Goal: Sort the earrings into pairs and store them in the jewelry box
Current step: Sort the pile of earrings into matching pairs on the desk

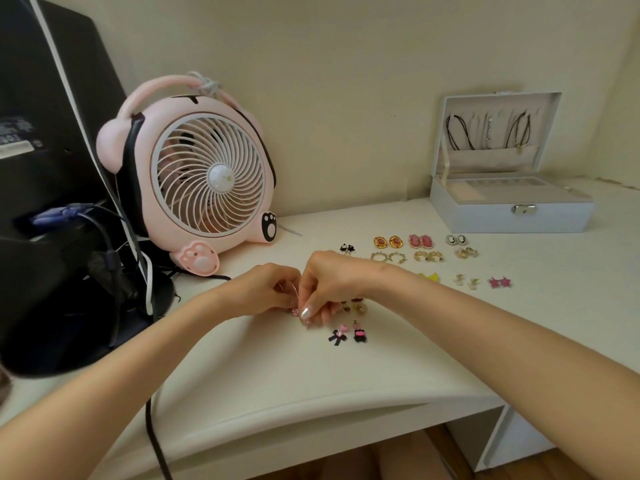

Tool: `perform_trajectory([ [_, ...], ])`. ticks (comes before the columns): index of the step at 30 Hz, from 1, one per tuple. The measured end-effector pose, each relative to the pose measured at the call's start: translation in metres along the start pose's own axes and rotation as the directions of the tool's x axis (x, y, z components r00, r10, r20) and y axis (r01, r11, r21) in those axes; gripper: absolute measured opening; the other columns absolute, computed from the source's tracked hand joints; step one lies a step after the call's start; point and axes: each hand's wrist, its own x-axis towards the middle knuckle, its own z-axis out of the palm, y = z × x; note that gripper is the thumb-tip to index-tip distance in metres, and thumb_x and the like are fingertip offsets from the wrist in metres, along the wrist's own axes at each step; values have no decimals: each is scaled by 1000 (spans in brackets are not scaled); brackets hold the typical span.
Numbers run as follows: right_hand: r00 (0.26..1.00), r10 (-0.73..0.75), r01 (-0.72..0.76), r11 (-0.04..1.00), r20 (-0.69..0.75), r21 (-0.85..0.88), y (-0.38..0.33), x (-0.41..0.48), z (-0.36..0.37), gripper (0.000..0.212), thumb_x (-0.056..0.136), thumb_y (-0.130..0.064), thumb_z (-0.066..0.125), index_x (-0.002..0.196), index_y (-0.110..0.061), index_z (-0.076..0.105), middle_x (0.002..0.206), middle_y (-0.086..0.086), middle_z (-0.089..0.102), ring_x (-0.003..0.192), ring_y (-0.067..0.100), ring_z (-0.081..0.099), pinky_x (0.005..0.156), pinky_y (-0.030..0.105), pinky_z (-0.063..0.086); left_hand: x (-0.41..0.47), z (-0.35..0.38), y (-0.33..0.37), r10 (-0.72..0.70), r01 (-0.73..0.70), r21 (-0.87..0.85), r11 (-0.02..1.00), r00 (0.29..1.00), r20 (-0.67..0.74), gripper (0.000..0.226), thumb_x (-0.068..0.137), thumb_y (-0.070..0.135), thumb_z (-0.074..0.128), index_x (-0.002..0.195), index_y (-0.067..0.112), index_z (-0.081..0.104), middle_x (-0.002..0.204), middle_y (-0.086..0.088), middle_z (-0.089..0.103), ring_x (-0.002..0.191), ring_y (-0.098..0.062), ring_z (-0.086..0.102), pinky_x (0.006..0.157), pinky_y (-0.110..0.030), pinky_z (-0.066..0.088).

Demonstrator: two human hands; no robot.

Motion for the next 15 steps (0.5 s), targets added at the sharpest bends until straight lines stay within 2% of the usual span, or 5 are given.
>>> perform_trajectory([
  [3,1000,16,-18,994,-16,-106,-4,5,4,17,78,-6,73,65,-13,64,69,6,70,54,10,61,54,21,48,-1,0,3,-3,3,-21,1000,1000,-1,24,82,6,64,76,29,58,70,4,59,63,-7,51,65,-23,43],
  [5,998,9,-21,980,-63,-200,-8,8,7,24,74,-7,77,60,-17,60,62,-1,62,61,14,61,63,28,53,-1,0,4,-14,14,-8,1000,1000,-7,28,82,6,64,72,31,56,67,7,56,57,0,47,60,-16,39],
  [8,995,-16,-10,964,-94,-265,-9,11,8,25,71,-10,80,58,-18,59,65,-1,60,71,17,63,73,37,58,-1,1,3,-27,28,14,1000,1000,-14,23,82,7,64,73,27,57,71,3,57,63,-7,48,63,-21,40],
  [12,981,-73,6,939,-182,-345,-5,10,6,15,69,-15,81,69,-16,66,62,-7,54,71,17,58,57,26,45,-1,2,1,-25,26,27,999,999,-32,9,82,11,66,82,18,61,74,1,58,68,-11,48,68,-26,40],
  [15,969,-102,11,927,-226,-374,-2,7,6,17,69,-24,81,71,-18,64,61,-9,52,70,15,55,54,23,39,0,4,0,-15,16,23,1000,999,-41,13,82,10,66,78,20,59,76,0,58,68,-12,47,68,-27,40],
])
